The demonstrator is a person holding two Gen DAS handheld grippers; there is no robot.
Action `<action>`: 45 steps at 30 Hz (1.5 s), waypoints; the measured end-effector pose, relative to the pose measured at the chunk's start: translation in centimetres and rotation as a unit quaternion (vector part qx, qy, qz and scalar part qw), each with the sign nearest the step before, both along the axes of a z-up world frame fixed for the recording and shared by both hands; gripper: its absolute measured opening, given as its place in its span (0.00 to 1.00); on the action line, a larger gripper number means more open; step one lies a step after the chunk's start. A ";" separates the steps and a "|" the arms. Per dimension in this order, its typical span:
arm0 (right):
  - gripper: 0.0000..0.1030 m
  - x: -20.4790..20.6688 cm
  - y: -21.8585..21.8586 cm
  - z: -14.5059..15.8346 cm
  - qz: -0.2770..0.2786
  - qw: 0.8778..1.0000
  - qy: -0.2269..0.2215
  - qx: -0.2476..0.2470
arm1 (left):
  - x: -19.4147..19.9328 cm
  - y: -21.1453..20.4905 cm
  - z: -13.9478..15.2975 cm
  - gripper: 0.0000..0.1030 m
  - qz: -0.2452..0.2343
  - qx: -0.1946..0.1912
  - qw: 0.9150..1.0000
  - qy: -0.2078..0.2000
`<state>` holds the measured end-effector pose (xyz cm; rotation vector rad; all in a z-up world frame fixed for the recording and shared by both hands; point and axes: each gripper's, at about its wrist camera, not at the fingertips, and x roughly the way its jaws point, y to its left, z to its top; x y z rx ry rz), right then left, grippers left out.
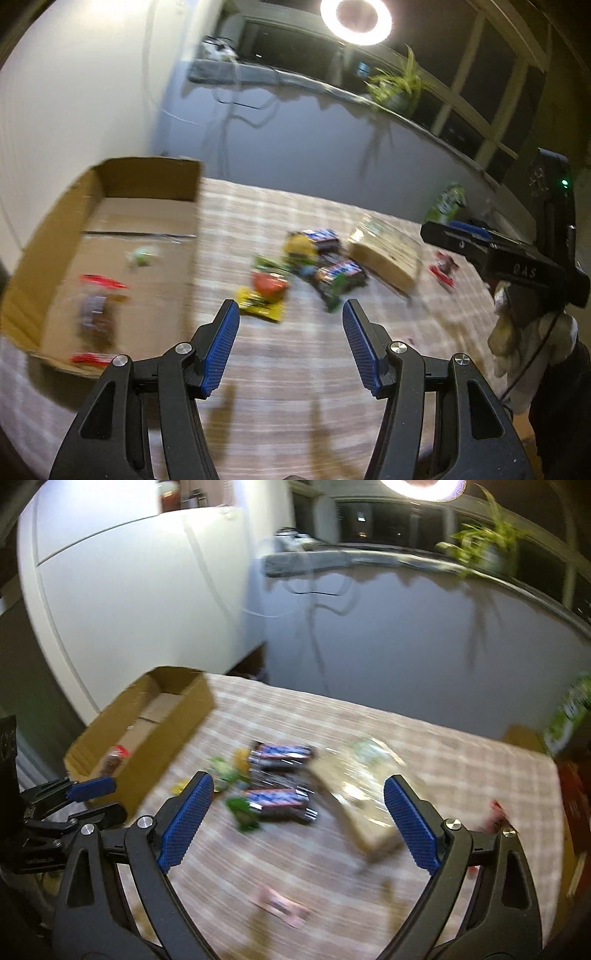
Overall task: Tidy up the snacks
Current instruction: 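Move both open tools back from the box toward the snacks, then grasp the pink-white wrapper with left tool while right tool grasps red-strip snack bag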
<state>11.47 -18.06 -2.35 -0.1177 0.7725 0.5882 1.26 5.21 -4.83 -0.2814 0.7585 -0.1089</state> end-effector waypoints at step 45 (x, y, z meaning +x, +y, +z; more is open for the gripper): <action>0.74 8.7 -11.3 -9.1 -0.110 0.986 0.122 -0.004 | 5.3 -13.5 -6.0 0.18 -0.218 0.138 0.964 0.055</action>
